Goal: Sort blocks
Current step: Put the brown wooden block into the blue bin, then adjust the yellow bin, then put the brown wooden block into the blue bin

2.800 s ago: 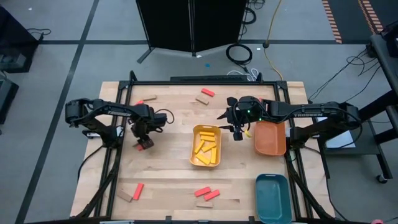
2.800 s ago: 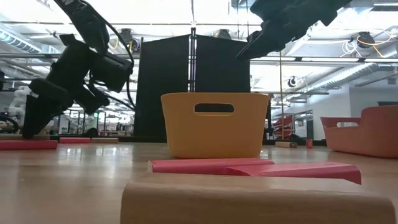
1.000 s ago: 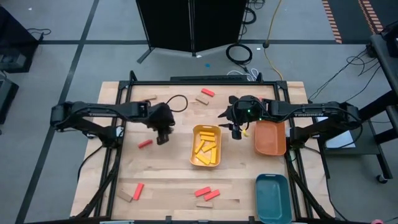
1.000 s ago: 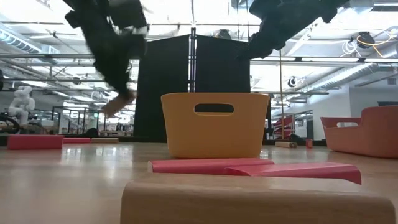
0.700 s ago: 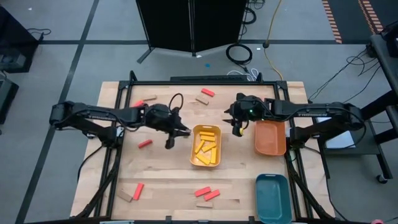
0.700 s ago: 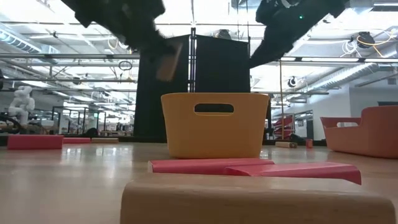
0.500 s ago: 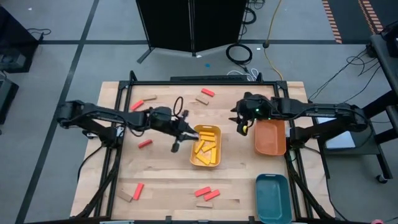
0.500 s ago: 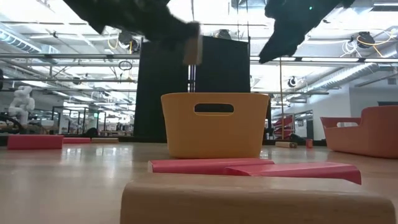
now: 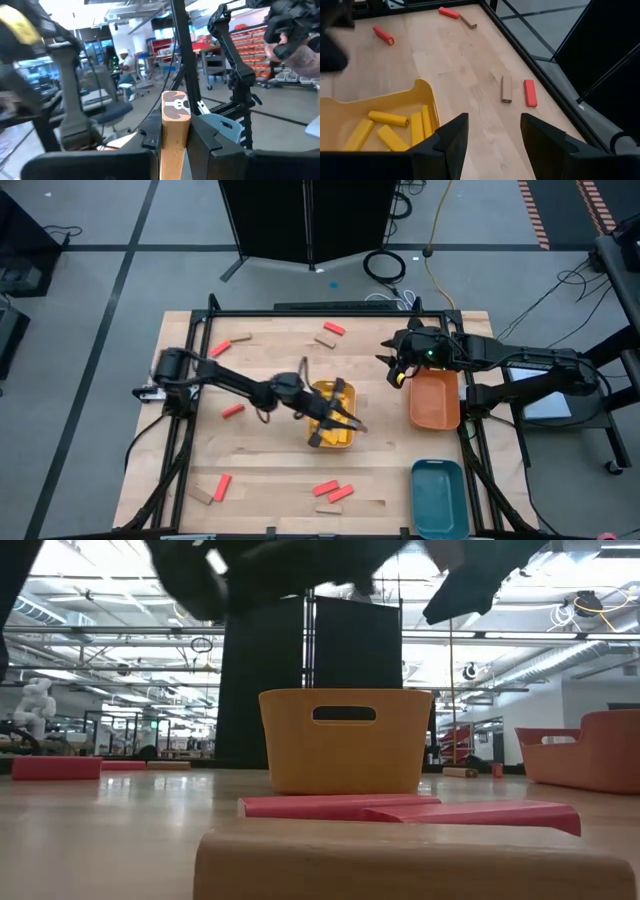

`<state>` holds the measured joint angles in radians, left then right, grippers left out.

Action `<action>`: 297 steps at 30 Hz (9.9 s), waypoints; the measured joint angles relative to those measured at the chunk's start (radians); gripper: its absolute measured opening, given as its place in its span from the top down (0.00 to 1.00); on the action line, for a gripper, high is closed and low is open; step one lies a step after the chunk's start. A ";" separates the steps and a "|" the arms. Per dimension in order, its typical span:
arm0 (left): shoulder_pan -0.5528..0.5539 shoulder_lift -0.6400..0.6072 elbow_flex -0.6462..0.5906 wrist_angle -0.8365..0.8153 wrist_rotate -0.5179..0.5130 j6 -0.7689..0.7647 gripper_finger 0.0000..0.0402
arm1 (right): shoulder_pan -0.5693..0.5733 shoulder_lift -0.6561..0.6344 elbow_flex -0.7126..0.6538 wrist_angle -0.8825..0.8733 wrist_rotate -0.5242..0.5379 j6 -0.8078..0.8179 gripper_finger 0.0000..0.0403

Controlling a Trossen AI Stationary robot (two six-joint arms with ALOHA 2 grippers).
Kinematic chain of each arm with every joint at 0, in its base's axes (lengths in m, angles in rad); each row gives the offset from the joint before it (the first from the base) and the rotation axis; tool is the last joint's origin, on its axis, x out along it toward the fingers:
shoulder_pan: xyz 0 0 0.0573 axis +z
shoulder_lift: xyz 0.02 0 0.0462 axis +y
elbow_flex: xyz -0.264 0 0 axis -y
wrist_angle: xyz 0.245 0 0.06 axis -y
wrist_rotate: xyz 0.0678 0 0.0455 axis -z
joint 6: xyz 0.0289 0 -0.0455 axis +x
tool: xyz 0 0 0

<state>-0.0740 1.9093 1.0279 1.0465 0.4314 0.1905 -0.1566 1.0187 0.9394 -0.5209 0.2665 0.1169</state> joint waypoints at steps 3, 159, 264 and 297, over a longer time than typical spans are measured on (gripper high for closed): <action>-0.035 0.114 0.148 -0.017 0.044 0.000 0.89 | 0.000 0.000 0.000 0.000 -0.001 0.000 0.57; 0.013 -0.080 0.229 -1.847 -0.429 -0.627 1.00 | 0.126 0.001 -0.234 0.151 -0.163 0.027 0.57; -0.885 -0.243 0.002 -1.972 -0.113 -0.979 0.61 | 0.126 0.169 -0.233 0.264 -0.220 -0.053 0.57; -0.891 -0.244 -0.088 -1.988 -0.208 -0.908 0.39 | 0.126 0.169 -0.233 0.261 -0.220 -0.062 0.57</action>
<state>-0.9646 1.6652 0.9397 -0.9413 0.2231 -0.7176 -0.0311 1.1877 0.7060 -0.2595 0.0467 0.0554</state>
